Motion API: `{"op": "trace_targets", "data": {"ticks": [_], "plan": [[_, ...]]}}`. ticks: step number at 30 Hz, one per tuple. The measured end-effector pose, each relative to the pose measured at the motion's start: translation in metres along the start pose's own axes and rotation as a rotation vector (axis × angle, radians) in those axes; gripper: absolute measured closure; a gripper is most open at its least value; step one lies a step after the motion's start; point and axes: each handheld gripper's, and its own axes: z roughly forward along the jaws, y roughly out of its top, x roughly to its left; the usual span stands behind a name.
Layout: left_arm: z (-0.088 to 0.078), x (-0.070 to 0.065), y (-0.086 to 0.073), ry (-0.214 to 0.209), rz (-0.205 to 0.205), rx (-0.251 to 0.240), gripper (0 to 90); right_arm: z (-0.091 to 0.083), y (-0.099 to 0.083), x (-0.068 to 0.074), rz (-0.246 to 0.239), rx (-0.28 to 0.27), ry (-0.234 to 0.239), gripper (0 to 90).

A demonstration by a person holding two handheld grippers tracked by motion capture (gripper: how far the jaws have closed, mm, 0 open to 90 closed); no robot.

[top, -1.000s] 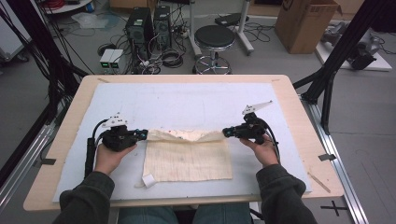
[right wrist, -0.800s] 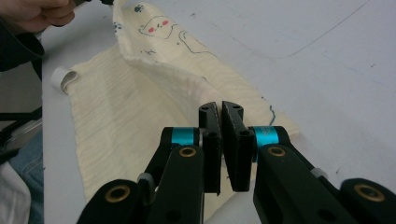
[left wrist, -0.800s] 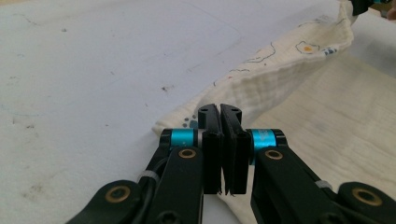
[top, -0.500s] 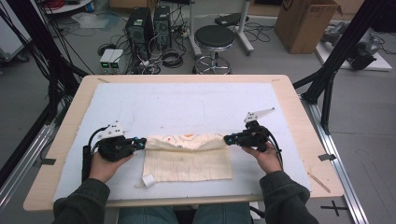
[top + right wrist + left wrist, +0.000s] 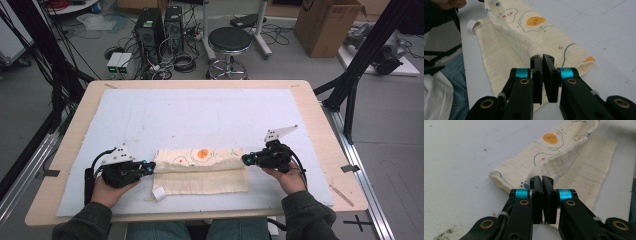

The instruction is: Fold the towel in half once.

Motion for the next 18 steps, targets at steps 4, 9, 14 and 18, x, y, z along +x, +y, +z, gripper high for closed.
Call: {"op": "trace_targets", "data": {"ticks": [4, 9, 14, 18], "plan": [[0.000, -0.006, -0.006, -0.012, 0.011, 0.013, 86.5, 0.000, -0.005, 0.004, 0.000, 0.015, 0.004, 86.3], [-0.002, -0.010, -0.009, -0.032, 0.017, 0.017, 86.3, 0.003, -0.011, 0.006, -0.001, 0.027, 0.004, 86.1], [-0.009, -0.012, -0.008, -0.076, 0.016, -0.006, 77.7, 0.000, -0.014, 0.011, -0.010, 0.027, 0.012, 80.7], [-0.016, -0.011, -0.002, -0.088, 0.013, -0.042, 68.2, -0.006, -0.011, 0.016, -0.029, 0.009, 0.050, 73.4]]}}
